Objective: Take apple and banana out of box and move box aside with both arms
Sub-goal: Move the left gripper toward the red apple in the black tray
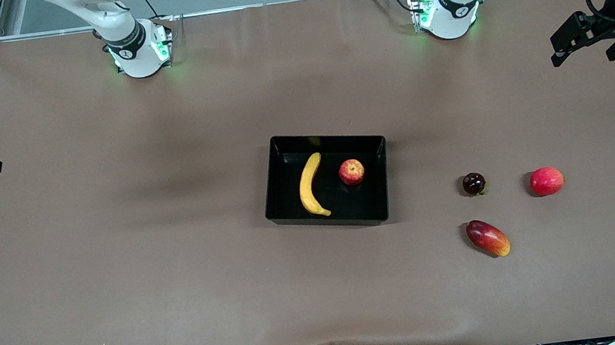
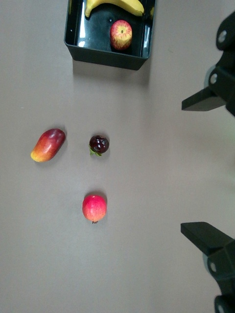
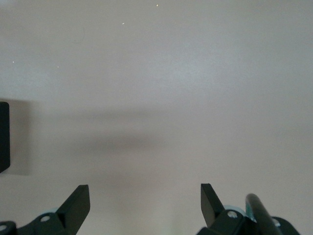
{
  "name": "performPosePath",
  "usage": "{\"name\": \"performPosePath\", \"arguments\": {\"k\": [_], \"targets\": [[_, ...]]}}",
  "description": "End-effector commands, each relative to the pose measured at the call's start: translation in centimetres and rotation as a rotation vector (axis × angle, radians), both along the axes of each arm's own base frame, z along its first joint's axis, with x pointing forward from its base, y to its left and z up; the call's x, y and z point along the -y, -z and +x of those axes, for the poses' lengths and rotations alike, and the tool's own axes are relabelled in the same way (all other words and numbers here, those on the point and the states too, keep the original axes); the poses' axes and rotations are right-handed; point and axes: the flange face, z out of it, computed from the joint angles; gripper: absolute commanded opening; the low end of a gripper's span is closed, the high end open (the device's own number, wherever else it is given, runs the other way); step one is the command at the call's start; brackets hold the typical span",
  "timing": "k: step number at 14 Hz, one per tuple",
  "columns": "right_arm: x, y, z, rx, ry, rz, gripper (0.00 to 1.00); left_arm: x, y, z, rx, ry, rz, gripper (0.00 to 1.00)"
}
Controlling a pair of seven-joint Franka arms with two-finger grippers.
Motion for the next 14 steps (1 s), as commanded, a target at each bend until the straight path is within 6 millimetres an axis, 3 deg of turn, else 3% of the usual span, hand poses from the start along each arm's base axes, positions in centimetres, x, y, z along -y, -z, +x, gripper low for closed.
{"name": "performPosePath", "arguments": {"k": [1,4,6,9,11,14], "targets": [[0.2,-0.2,0.0,0.001,0.005,-0.013,1.0,-0.1,-0.4,0.3,-0.008,0.013,-0.002,1.0],[0.3,0.0,0.0,-0.003,0.005,-0.015,1.0,0.0,-0.3,0.6,-0.008,0.014,0.001,1.0],[0.3,-0.1,0.0,-0.002,0.005,-0.015,1.0,0.3,0.4,1.8,-0.018,0.017,0.004,1.0],[0.5,-0.1,0.0,-0.001,0.008,-0.019,1.0,2.3,3.4,3.0,-0.076,0.04,0.008,1.0],[0.4,-0.2,0.0,-0.001,0.01,-0.019,1.0,4.7,6.1,4.2,-0.108,0.06,0.0,1.0],[0.5,-0.2,-0.1,-0.001,0.013,-0.022,1.0,10.7,9.6,5.0,-0.116,-0.004,0.002,1.0]]}}
